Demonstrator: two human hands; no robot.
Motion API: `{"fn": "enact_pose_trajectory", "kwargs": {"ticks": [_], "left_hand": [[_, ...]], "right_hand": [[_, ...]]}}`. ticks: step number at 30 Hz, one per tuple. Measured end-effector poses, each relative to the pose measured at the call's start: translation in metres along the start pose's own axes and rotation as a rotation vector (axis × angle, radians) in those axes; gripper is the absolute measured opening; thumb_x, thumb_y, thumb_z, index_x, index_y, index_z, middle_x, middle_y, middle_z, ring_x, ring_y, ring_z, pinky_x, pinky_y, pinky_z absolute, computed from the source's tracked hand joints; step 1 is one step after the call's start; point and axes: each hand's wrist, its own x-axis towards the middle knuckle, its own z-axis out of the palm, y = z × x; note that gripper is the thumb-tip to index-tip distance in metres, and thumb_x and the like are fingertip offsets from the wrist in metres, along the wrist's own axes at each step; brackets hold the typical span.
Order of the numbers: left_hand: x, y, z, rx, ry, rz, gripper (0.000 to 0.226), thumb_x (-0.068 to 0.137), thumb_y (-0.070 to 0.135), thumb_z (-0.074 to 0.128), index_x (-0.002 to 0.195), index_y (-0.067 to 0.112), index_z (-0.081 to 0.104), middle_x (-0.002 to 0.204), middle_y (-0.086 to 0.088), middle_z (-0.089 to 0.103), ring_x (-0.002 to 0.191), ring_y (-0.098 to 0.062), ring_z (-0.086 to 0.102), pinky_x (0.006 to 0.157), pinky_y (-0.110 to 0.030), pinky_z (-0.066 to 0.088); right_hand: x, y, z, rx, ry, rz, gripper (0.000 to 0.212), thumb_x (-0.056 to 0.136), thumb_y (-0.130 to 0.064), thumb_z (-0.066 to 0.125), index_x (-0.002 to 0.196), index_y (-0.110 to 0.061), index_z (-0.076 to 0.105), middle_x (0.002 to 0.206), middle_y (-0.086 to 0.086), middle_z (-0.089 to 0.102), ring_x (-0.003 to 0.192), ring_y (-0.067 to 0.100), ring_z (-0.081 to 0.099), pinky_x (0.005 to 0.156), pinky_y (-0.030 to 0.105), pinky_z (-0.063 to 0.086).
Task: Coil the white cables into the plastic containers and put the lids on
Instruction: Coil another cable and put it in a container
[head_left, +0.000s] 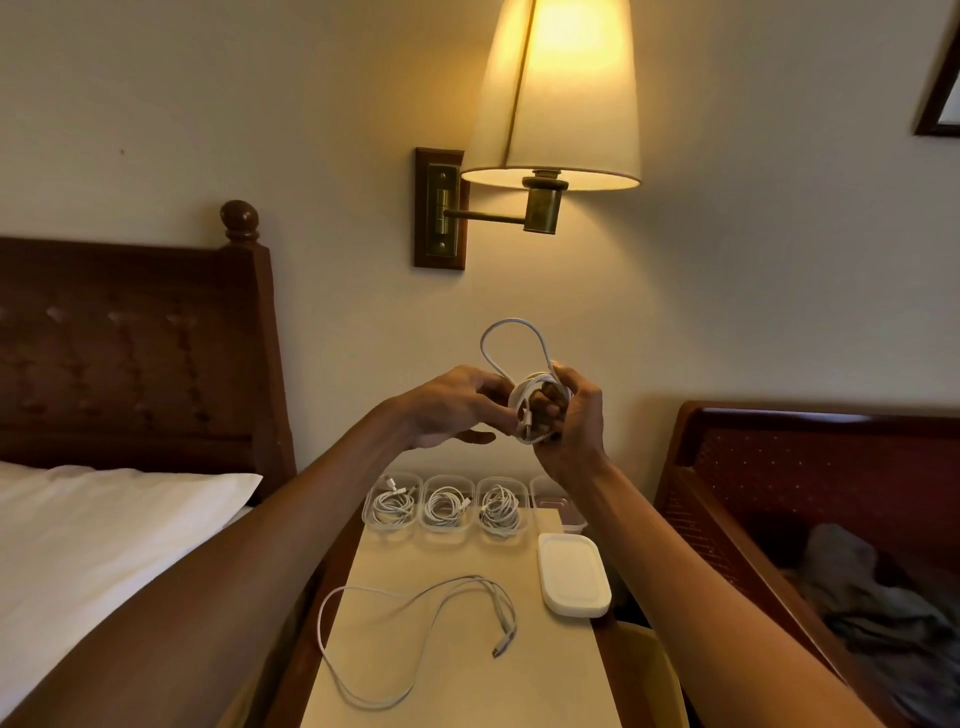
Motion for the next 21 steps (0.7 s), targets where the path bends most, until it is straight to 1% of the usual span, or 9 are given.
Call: {"fn": "enact_pose_trajectory", "kwargs": {"ticks": [3,6,8,10,12,15,18,19,21], "left_hand": [[0.000,-0.002,0.000,-0.090,-0.011,-0.014,0.035,0.083,0.002,0.073,0.116,-0.002,0.065,0.110,-0.017,0.067,0.098,-0.021,0.060,0.079,-0.033,0.048],[0.001,-0.005,0.000,-0.154,-0.008,-0.024,0.032,0.085,0.003,0.070,0.115,-0.006,0.064,0.105,-0.019,0.063,0.097,-0.023,0.057,0.078,-0.033,0.045],[0.002,-0.006,0.002,-0.207,-0.025,-0.025,0.030,0.086,0.004,0.068,0.114,-0.003,0.064,0.103,-0.018,0.059,0.095,-0.022,0.054,0.075,-0.032,0.044],[0.002,-0.005,0.003,-0.195,-0.049,-0.031,0.035,0.082,0.004,0.070,0.116,-0.002,0.063,0.104,-0.016,0.059,0.096,-0.022,0.054,0.077,-0.034,0.043],[0.000,-0.002,0.004,-0.152,-0.088,-0.048,0.035,0.078,0.010,0.073,0.111,0.003,0.066,0.103,-0.012,0.063,0.097,-0.021,0.055,0.080,-0.035,0.043],[-0.002,0.000,0.007,-0.179,-0.112,-0.100,0.023,0.078,0.027,0.075,0.097,0.016,0.068,0.103,-0.006,0.060,0.093,-0.021,0.049,0.074,-0.032,0.044],[0.001,-0.001,0.011,-0.167,-0.016,-0.146,0.040,0.080,0.044,0.078,0.102,0.012,0.067,0.101,-0.005,0.056,0.087,-0.022,0.045,0.068,-0.030,0.044],[0.002,-0.001,0.012,-0.144,0.017,-0.154,0.045,0.080,0.046,0.078,0.105,0.010,0.068,0.102,-0.006,0.057,0.084,-0.021,0.046,0.066,-0.030,0.045],[0.004,-0.002,0.013,-0.107,0.056,-0.167,0.045,0.082,0.042,0.077,0.109,0.007,0.068,0.103,-0.008,0.059,0.077,-0.019,0.050,0.064,-0.029,0.047]], "right_hand": [[0.001,-0.001,0.000,0.006,-0.010,0.010,0.043,0.093,-0.031,0.047,0.055,-0.016,0.035,0.044,-0.003,0.032,0.037,0.010,0.030,0.037,0.022,0.029],[0.004,0.002,-0.001,-0.005,0.022,-0.001,0.041,0.092,-0.030,0.050,0.057,-0.016,0.037,0.046,-0.002,0.033,0.039,0.011,0.032,0.039,0.021,0.031],[0.008,0.004,-0.003,-0.016,0.046,-0.020,0.035,0.090,-0.033,0.054,0.062,-0.015,0.042,0.051,0.000,0.037,0.046,0.014,0.039,0.044,0.023,0.036],[0.012,0.006,-0.006,-0.046,0.063,-0.036,0.029,0.088,-0.035,0.055,0.070,-0.012,0.050,0.061,0.006,0.046,0.055,0.018,0.049,0.053,0.027,0.042],[0.013,0.007,-0.011,-0.079,0.087,-0.056,0.027,0.085,-0.036,0.057,0.076,-0.011,0.053,0.069,0.009,0.047,0.062,0.020,0.051,0.058,0.031,0.043],[0.013,0.007,-0.014,-0.134,0.141,-0.084,0.028,0.083,-0.037,0.062,0.072,-0.013,0.053,0.067,0.008,0.042,0.062,0.018,0.044,0.057,0.031,0.039],[0.010,0.005,-0.009,-0.250,0.162,-0.096,0.032,0.091,-0.035,0.056,0.067,-0.014,0.053,0.061,0.004,0.046,0.058,0.015,0.046,0.056,0.030,0.039],[0.009,0.005,-0.007,-0.286,0.166,-0.094,0.033,0.092,-0.035,0.055,0.066,-0.014,0.054,0.060,0.003,0.048,0.057,0.014,0.048,0.055,0.030,0.040],[0.009,0.003,-0.005,-0.335,0.158,-0.077,0.035,0.093,-0.034,0.054,0.065,-0.013,0.053,0.056,0.002,0.047,0.053,0.014,0.046,0.053,0.030,0.039]]}}
